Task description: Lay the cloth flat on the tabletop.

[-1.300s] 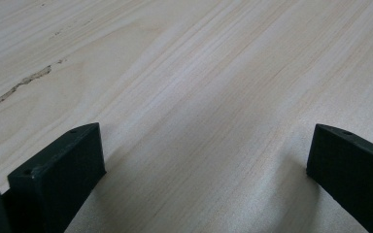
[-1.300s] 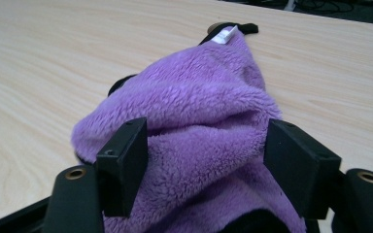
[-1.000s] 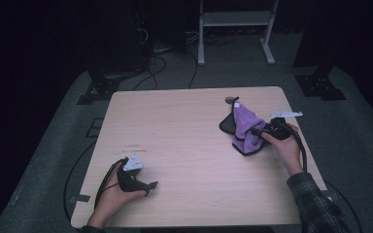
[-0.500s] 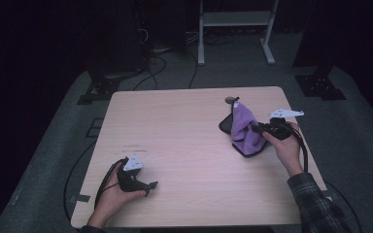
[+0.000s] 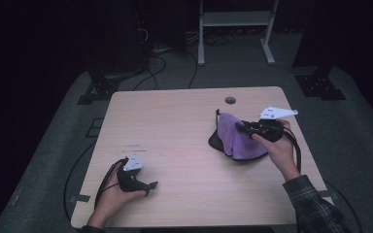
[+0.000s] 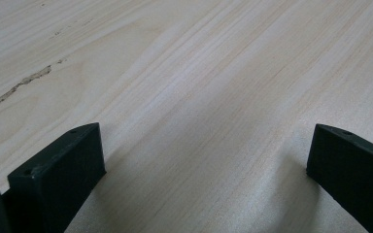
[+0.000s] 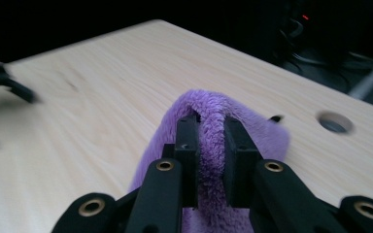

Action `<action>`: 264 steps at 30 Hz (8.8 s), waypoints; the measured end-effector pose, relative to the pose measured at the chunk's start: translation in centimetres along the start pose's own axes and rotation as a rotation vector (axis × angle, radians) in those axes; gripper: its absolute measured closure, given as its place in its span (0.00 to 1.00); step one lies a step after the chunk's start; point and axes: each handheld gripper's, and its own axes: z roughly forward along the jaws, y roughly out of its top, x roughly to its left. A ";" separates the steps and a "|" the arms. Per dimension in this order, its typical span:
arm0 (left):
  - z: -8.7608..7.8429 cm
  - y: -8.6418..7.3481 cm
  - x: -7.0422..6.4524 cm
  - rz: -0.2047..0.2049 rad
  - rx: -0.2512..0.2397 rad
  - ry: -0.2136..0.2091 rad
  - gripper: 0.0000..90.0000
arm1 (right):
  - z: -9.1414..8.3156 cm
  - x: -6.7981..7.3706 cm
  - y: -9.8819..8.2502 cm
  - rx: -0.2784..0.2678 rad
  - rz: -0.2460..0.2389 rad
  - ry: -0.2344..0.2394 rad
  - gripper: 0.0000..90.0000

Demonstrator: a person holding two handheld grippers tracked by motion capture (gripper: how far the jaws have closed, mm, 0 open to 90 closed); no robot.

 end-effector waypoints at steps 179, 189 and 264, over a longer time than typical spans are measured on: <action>-0.1 -0.1 -0.1 -0.011 0.001 0.013 0.00 | 4.3 0.6 -4.8 0.226 0.011 -0.131 0.73; -0.1 -0.1 -0.1 -0.011 0.001 0.014 0.00 | 5.2 0.7 -5.4 0.197 0.092 -0.042 0.47; 11.3 15.4 3.0 0.003 -0.123 -0.098 0.95 | 3.6 -0.7 -4.2 0.155 0.102 -0.076 0.93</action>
